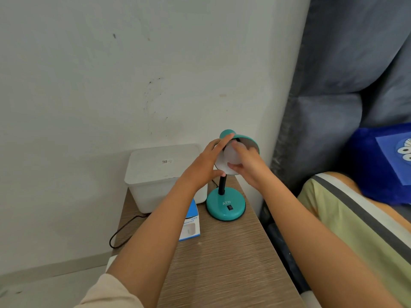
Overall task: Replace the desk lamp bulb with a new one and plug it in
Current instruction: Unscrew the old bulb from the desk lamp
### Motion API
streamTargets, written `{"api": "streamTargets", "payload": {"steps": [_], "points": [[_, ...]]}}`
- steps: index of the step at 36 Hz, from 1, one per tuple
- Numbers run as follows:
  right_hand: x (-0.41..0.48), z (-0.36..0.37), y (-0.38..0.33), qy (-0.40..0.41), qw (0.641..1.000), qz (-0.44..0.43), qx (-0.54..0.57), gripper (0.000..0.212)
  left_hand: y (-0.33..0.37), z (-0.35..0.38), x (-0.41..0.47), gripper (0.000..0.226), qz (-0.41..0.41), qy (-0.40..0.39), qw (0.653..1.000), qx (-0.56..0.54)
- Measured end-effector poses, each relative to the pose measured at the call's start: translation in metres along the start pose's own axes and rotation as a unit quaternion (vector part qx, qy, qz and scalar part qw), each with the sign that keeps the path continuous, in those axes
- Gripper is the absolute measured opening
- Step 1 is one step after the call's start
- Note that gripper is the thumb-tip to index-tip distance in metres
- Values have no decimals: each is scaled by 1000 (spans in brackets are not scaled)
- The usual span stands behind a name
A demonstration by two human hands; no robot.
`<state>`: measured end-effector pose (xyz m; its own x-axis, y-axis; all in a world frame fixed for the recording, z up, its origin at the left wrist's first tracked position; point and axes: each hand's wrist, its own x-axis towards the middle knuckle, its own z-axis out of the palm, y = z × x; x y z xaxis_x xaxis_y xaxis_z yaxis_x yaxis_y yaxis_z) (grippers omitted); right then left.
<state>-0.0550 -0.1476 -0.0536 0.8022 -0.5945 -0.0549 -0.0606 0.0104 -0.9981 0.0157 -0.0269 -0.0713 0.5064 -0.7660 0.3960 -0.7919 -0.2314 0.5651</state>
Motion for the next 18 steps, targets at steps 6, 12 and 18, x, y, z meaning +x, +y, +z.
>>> {"api": "streamTargets", "payload": {"steps": [6,12,18], "points": [[0,-4,0,41,979,-103,-171,59,-1,1,0,105,-4,-2,1000,5],[1,-3,4,-27,999,27,22,62,1,1,-1,102,2,0,1000,-1],[-1,-4,2,53,977,-122,-165,55,2,2,0,105,1,-4,1000,-6]]}}
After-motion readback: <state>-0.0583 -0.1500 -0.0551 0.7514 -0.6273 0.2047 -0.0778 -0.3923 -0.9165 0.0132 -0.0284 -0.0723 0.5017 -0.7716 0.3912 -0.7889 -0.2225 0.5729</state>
